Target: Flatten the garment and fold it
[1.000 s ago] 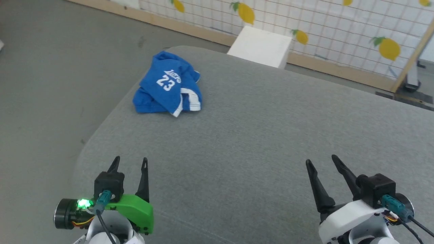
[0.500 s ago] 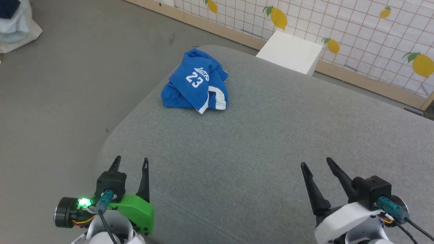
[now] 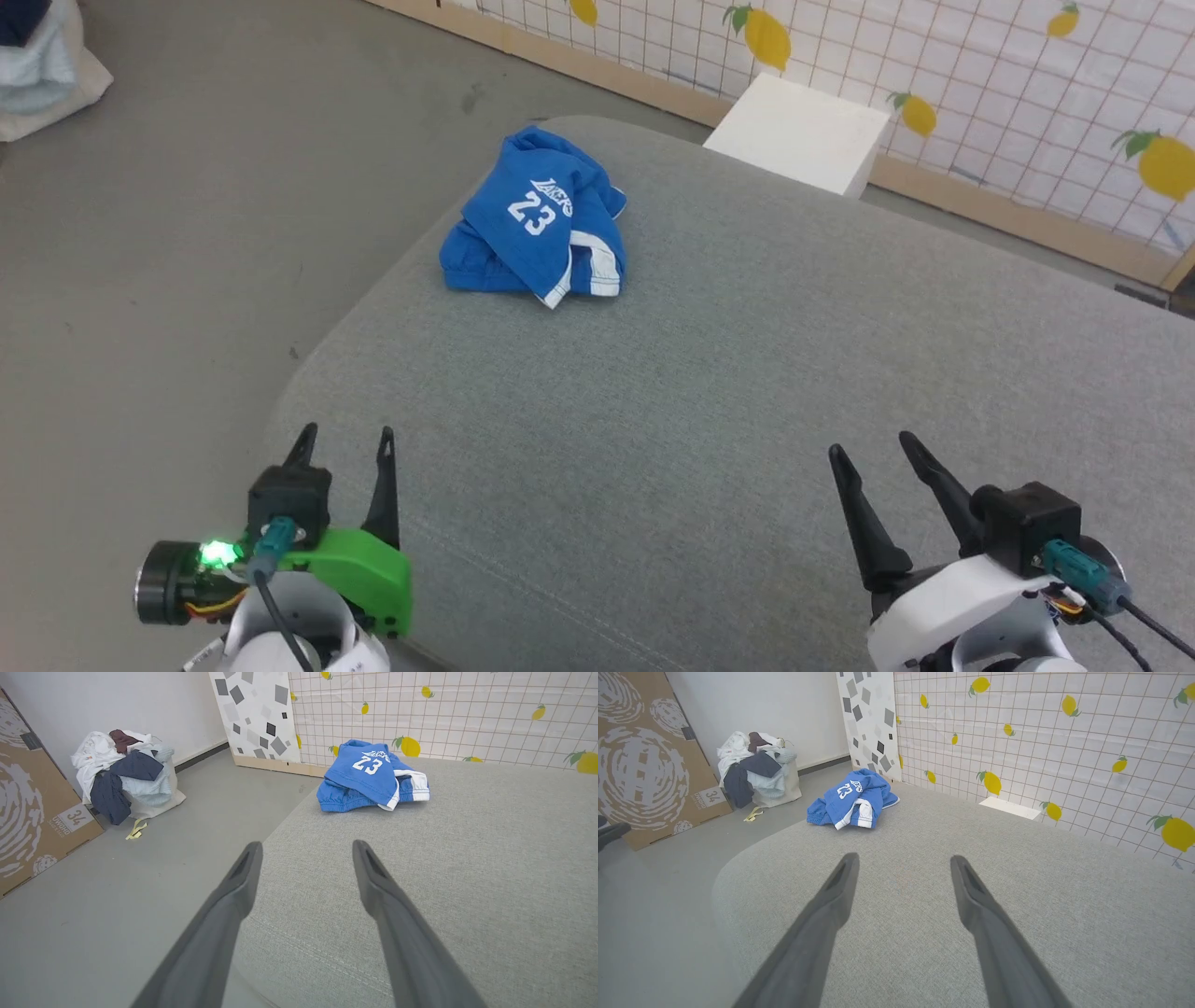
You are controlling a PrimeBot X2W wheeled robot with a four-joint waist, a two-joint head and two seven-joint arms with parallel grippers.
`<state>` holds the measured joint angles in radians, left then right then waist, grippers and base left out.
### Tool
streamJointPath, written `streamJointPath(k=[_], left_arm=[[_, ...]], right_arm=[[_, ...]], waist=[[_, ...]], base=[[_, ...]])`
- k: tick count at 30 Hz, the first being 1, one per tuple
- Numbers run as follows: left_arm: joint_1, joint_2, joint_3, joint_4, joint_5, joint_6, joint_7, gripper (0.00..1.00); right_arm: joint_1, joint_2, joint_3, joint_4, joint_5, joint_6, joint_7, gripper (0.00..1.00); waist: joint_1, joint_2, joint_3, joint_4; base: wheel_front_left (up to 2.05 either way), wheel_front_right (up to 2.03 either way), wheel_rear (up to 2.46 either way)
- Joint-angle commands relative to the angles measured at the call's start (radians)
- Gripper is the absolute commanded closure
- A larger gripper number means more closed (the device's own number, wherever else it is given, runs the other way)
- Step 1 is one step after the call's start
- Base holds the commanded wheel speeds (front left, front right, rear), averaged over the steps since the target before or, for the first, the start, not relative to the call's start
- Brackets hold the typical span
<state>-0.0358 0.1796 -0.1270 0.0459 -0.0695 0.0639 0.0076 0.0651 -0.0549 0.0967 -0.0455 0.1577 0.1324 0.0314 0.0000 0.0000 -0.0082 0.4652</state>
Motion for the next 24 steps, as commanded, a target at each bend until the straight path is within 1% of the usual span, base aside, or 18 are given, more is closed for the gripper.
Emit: streamJointPath(k=[1, 6, 11, 14, 19, 22, 24], left_arm=[[-0.031, 0.009, 0.003, -0.008, -0.014, 0.0, 0.004, 0.0], [-0.109, 0.032, -0.002, -0.01, -0.045, -0.05, 0.043, 0.0], [-0.248, 0.083, 0.009, 0.005, -0.083, -0.118, 0.095, 0.0], [-0.342, 0.123, 0.026, 0.023, -0.114, -0.147, 0.125, 0.0], [-0.521, 0.221, 0.027, 0.07, -0.176, -0.184, 0.191, 0.0], [-0.622, 0.282, 0.0, 0.108, -0.226, -0.192, 0.236, 0.0], [-0.691, 0.336, -0.042, 0.145, -0.281, -0.194, 0.274, 0.0]], right_arm=[[0.005, 0.0, -0.004, -0.011, -0.005, -0.002, 0.007, 0.0], [-0.023, -0.021, -0.009, -0.05, -0.023, -0.002, 0.029, 0.0], [-0.059, -0.049, -0.017, -0.094, -0.043, -0.002, 0.05, 0.0], [-0.079, -0.064, -0.025, -0.117, -0.054, -0.002, 0.056, 0.0], [-0.117, -0.088, -0.042, -0.158, -0.074, -0.002, 0.061, 0.0], [-0.138, -0.096, -0.057, -0.18, -0.084, -0.002, 0.06, 0.0], [-0.154, -0.098, -0.067, -0.195, -0.09, -0.002, 0.055, 0.0]], waist=[[0.0, 0.0, 0.024, -0.013], [0.0, 0.0, 0.098, -0.056], [0.0, 0.0, 0.202, -0.129], [0.0, 0.0, 0.264, -0.174], [0.0, 0.0, 0.374, -0.253], [0.0, 0.0, 0.432, -0.292], [0.0, 0.0, 0.474, -0.321]], base=[[0.0, 0.0, 0.0], [0.0, 0.0, 0.0], [0.0, 0.0, 0.0], [0.0, 0.0, 0.0], [0.0, 0.0, 0.0], [0.0, 0.0, 0.0], [0.0, 0.0, 0.0]])
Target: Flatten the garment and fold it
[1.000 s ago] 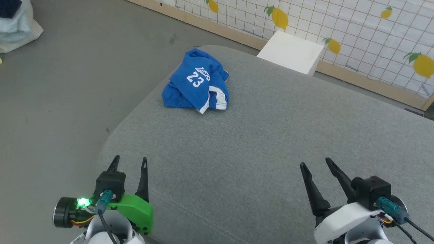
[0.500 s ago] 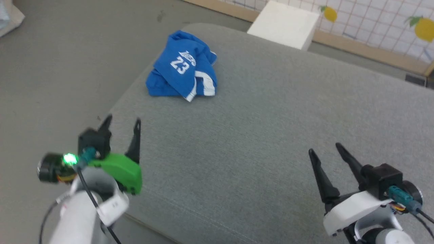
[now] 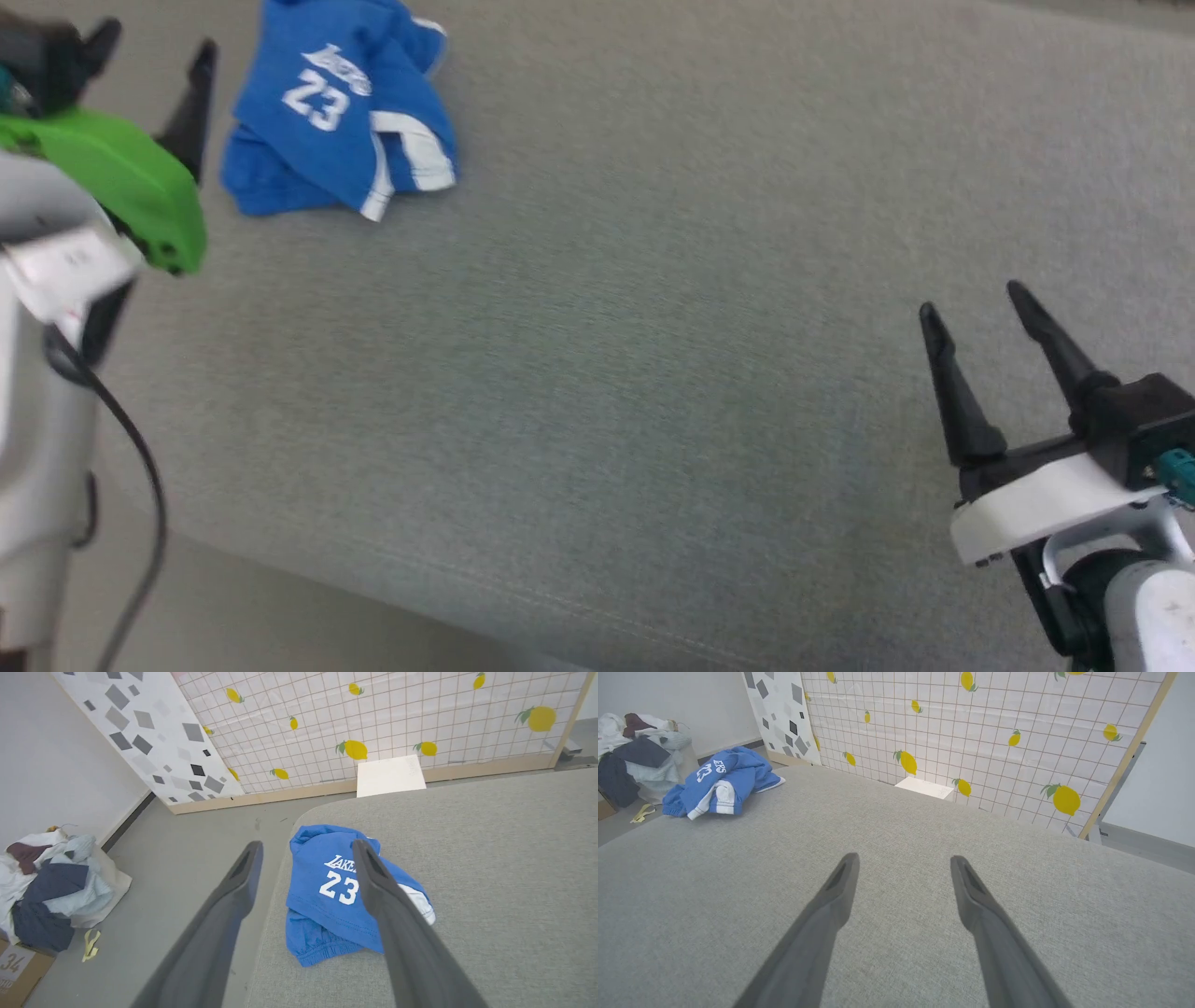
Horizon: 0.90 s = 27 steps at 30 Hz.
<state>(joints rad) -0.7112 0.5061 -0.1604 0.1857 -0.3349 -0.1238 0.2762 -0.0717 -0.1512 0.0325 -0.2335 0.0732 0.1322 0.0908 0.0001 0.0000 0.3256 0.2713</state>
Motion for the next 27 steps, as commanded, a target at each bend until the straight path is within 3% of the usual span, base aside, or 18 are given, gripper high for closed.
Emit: streamJointPath(k=[1, 7, 10, 18, 27], left_arm=[[-0.04, 0.034, -0.032, 0.021, -0.045, -0.006, 0.028, 0.0], [-0.192, 0.209, -0.179, 0.134, -0.284, -0.007, 0.201, 0.0], [-0.252, 0.263, -0.202, 0.218, -0.373, -0.007, 0.283, 0.0], [-0.319, 0.337, -0.229, 0.372, -0.478, -0.007, 0.415, 0.0], [-0.281, 0.353, -0.27, 0.373, -0.561, -0.007, 0.468, 0.0]], right_arm=[[-0.023, -0.002, -0.005, -0.013, -0.008, -0.002, -0.006, 0.0], [-0.051, 0.011, -0.014, -0.038, -0.022, -0.002, -0.025, 0.0], [-0.06, 0.021, -0.014, -0.038, -0.028, -0.002, -0.039, 0.0], [-0.08, 0.045, -0.007, -0.03, -0.04, -0.002, -0.068, 0.0], [-0.074, 0.055, -0.011, -0.013, -0.051, -0.002, -0.079, 0.0]], waist=[[-0.0001, 0.0, 0.156, -0.139], [-0.0001, 0.0, 0.247, -0.202], [-0.0001, 0.0, 0.278, -0.224], [-0.0001, 0.0, 0.321, -0.262], [-0.0001, 0.0, 0.323, -0.258]], base=[[0.0, 0.0, 0.0], [0.0, 0.0, 0.0], [0.0, 0.0, 0.0], [0.0, 0.0, 0.0], [0.0, 0.0, 0.0]])
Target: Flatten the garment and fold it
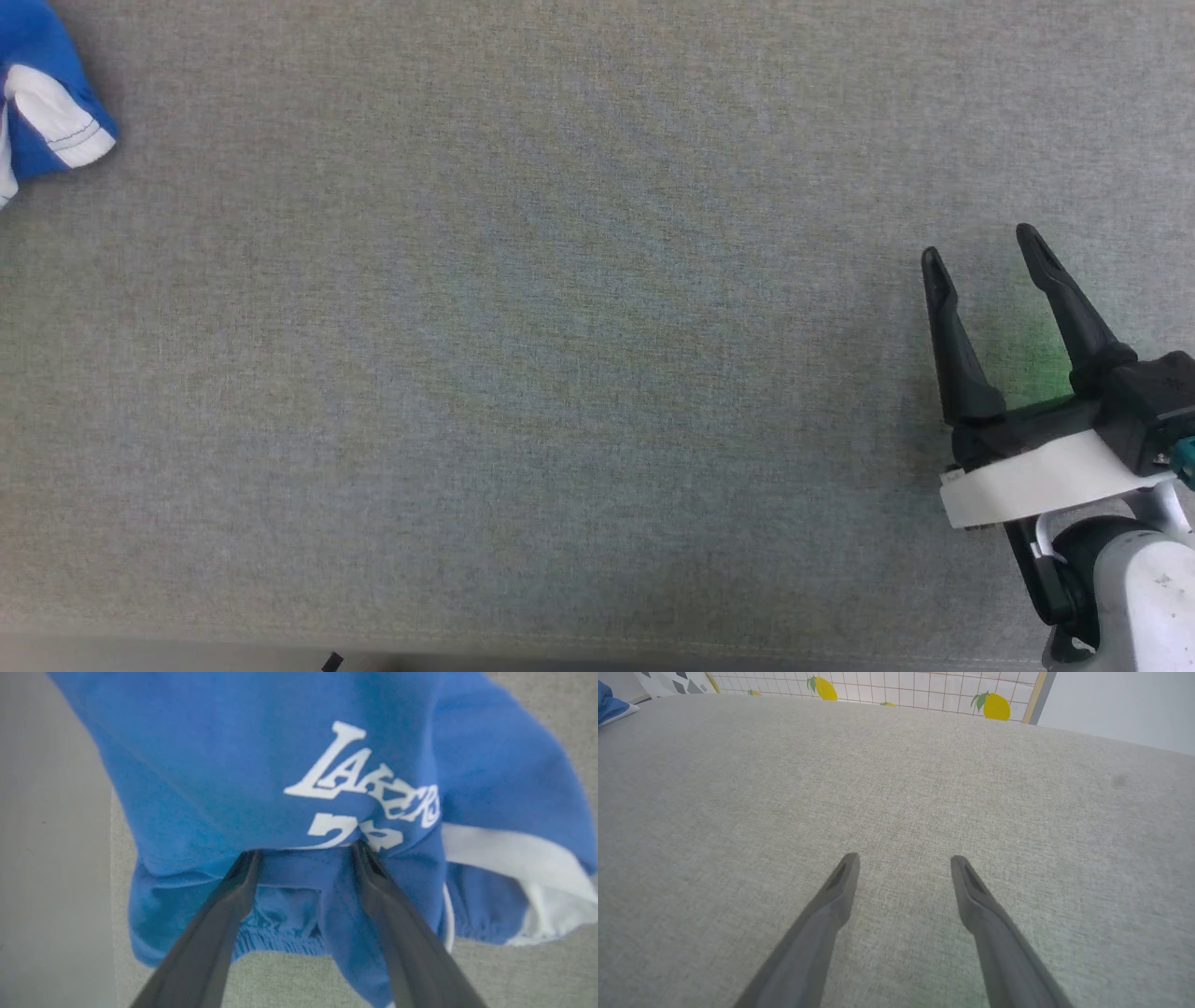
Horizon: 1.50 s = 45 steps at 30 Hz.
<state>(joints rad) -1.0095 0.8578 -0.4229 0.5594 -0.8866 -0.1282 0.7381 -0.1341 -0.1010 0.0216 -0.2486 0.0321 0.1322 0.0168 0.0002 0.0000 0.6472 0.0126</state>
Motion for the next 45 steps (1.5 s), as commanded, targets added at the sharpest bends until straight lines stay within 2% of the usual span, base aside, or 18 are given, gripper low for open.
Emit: streamJointPath(k=[1, 2, 6, 9, 14, 20, 25, 31, 35, 40, 45], left_arm=[[0.019, 0.001, -0.008, 0.0, -0.015, -0.002, 0.005, 0.76], [0.021, 0.001, -0.01, 0.001, -0.015, -0.002, 0.001, 1.0], [0.022, 0.012, -0.019, 0.015, 0.009, -0.002, -0.045, 1.0], [0.006, 0.018, -0.015, 0.034, 0.045, 0.003, -0.121, 1.0], [-0.05, 0.024, -0.009, 0.058, 0.134, 0.009, -0.315, 1.0], [-0.133, -0.002, -0.037, 0.052, 0.235, 0.008, -0.521, 1.0], [-0.178, -0.045, -0.103, -0.022, 0.277, 0.001, -0.588, 1.0], [-0.149, -0.124, -0.228, -0.146, 0.279, -0.002, -0.551, 1.0], [-0.075, -0.21, -0.3, -0.225, 0.252, 0.002, -0.504, 1.0], [0.047, -0.332, -0.409, -0.29, 0.257, 0.042, -0.459, 1.0], [0.154, -0.46, -0.494, -0.29, 0.251, 0.09, -0.443, 1.0]], right_arm=[[-0.013, 0.005, 0.001, 0.003, -0.011, -0.002, -0.004, 0.0], [-0.014, 0.004, 0.002, 0.005, -0.012, -0.002, -0.003, 0.0], [-0.015, 0.003, 0.013, 0.02, -0.012, -0.002, -0.001, 0.0], [-0.013, 0.0, 0.02, 0.04, -0.008, -0.002, -0.002, 0.0], [-0.002, -0.002, 0.027, 0.077, 0.008, -0.002, -0.006, 0.0], [0.018, -0.002, 0.034, 0.123, 0.03, -0.002, -0.009, 0.0], [0.027, 0.004, 0.031, 0.151, 0.047, -0.002, -0.012, 0.0], [0.028, 0.016, 0.03, 0.171, 0.056, -0.002, -0.015, 0.0], [0.03, 0.022, 0.032, 0.172, 0.053, -0.002, -0.016, 0.0], [0.024, 0.031, 0.026, 0.169, 0.044, -0.002, -0.018, 0.0], [0.013, 0.04, 0.022, 0.177, 0.035, -0.002, -0.028, 0.0]], waist=[[-0.0002, 0.0, 0.0, 0.002], [-0.0002, 0.0, -0.003, 0.004], [-0.0002, 0.0, -0.036, 0.009], [-0.0002, 0.0, -0.083, 0.011], [-0.0002, 0.0, -0.18, 0.014], [-0.0002, 0.0, -0.303, 0.014], [-0.0002, 0.0, -0.378, 0.006], [-0.0002, 0.0, -0.43, -0.017], [-0.0002, 0.0, -0.446, -0.048], [-0.0002, 0.0, -0.447, -0.105], [-0.0002, 0.0, -0.436, -0.17]], base=[[0.0, 0.0, 0.0], [0.0, 0.0, 0.0], [0.0, 0.0, 0.0], [0.0, 0.0, 0.0], [0.0, 0.0, 0.0], [0.0, 0.0, 0.0], [0.0, 0.0, 0.0], [0.0, 0.0, 0.0], [0.0, 0.0, 0.0], [0.0, 0.0, 0.0], [0.0, 0.0, 0.0]])
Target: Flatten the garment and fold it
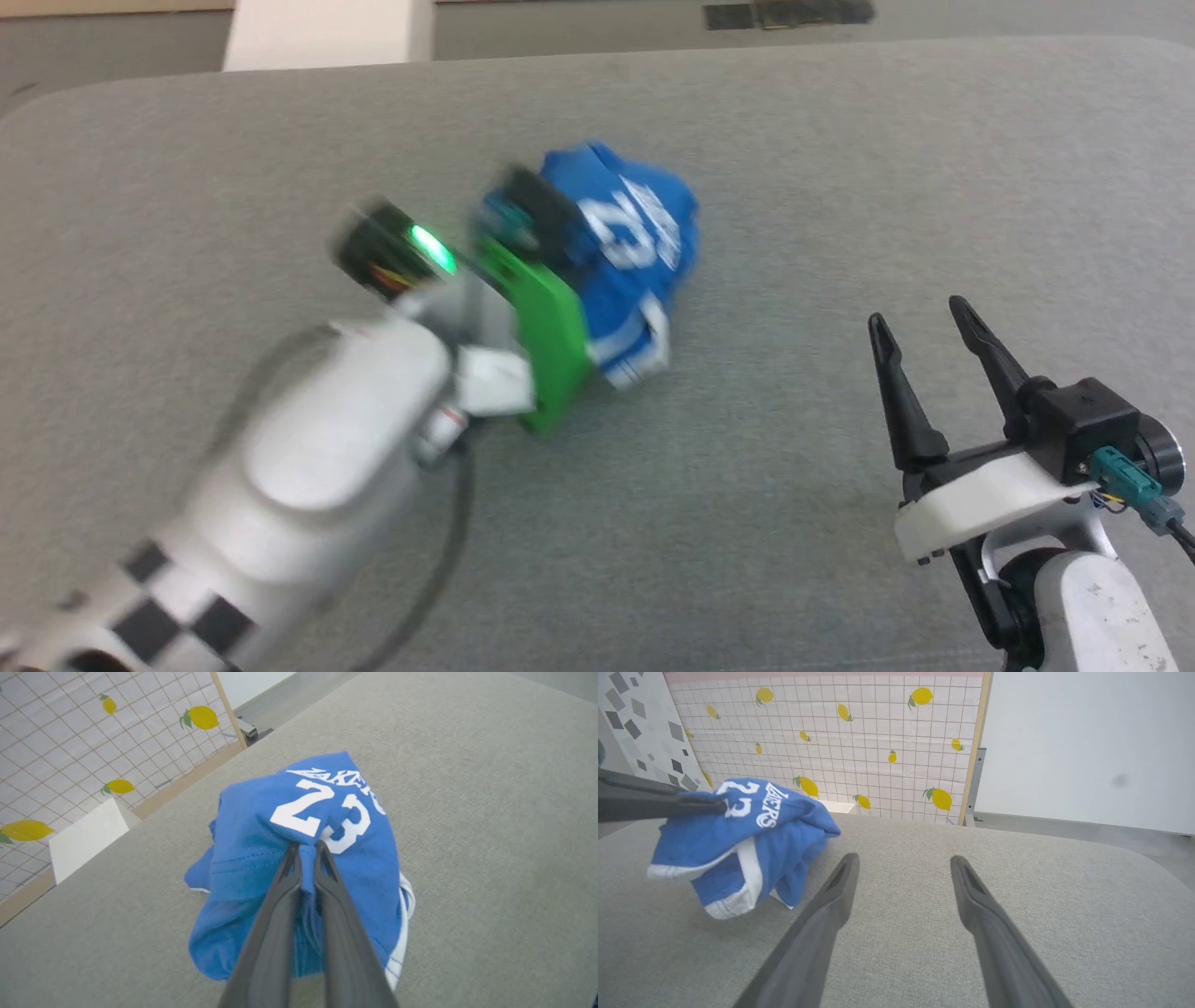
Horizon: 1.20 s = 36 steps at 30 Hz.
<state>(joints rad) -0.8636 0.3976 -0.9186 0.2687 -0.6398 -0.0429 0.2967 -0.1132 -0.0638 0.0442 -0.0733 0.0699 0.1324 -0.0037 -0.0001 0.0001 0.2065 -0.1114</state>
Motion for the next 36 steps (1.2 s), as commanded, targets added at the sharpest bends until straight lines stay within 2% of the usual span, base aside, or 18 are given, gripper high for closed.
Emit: streamJointPath(k=[1, 2, 5, 8, 15, 21, 25, 30, 36], left_arm=[[0.027, -0.025, -0.019, 0.006, 0.007, 0.008, 0.001, 0.65], [0.04, -0.042, -0.032, 0.009, 0.009, 0.01, -0.003, 0.0], [0.076, -0.088, -0.058, 0.019, 0.014, 0.025, -0.025, 0.0], [0.094, -0.109, -0.059, 0.015, 0.014, 0.039, -0.058, 0.0], [0.094, -0.085, 0.008, -0.006, 0.013, 0.088, -0.154, 0.0], [0.114, -0.006, 0.105, -0.028, 0.012, 0.16, -0.252, 0.0], [0.18, 0.072, 0.17, -0.058, 0.01, 0.223, -0.324, 0.0], [0.322, 0.152, 0.227, -0.127, -0.001, 0.302, -0.408, 0.0], [0.522, 0.203, 0.235, -0.214, 0.012, 0.397, -0.49, 0.0]], right_arm=[[-0.009, 0.005, -0.003, 0.006, -0.004, -0.002, -0.011, 0.0], [-0.01, 0.006, -0.004, 0.009, -0.005, -0.002, -0.014, 0.0], [-0.012, 0.01, -0.008, 0.023, -0.006, -0.002, -0.026, 0.0], [-0.009, 0.011, -0.012, 0.035, -0.009, -0.002, -0.032, 0.0], [0.006, 0.013, -0.018, 0.06, -0.008, -0.002, -0.029, 0.0], [0.036, 0.007, -0.018, 0.057, -0.006, -0.002, -0.006, 0.0], [0.065, -0.009, -0.02, 0.048, 0.003, -0.002, 0.011, 0.0], [0.103, -0.022, -0.026, 0.036, 0.012, -0.002, 0.026, 0.0], [0.138, -0.027, -0.026, 0.027, 0.018, -0.002, 0.037, 0.0]], waist=[[0.0001, -0.0001, 0.007, -0.058], [0.0001, -0.0001, 0.009, -0.069], [0.0001, -0.0001, 0.011, -0.088], [0.0001, -0.0001, 0.003, -0.09], [0.0001, -0.0001, -0.058, -0.041], [0.0001, -0.0001, -0.121, 0.03], [0.0001, -0.0001, -0.151, 0.074], [0.0001, -0.0001, -0.174, 0.12], [0.0001, -0.0001, -0.183, 0.15]], base=[[0.0, 0.0, 0.0], [0.0, 0.0, 0.0], [0.0, 0.0, 0.0], [0.0, 0.0, 0.0], [0.0, 0.0, 0.0], [0.0, 0.0, 0.0], [0.0, 0.0, 0.0], [0.0, 0.0, 0.0], [0.0, 0.0, 0.0]])
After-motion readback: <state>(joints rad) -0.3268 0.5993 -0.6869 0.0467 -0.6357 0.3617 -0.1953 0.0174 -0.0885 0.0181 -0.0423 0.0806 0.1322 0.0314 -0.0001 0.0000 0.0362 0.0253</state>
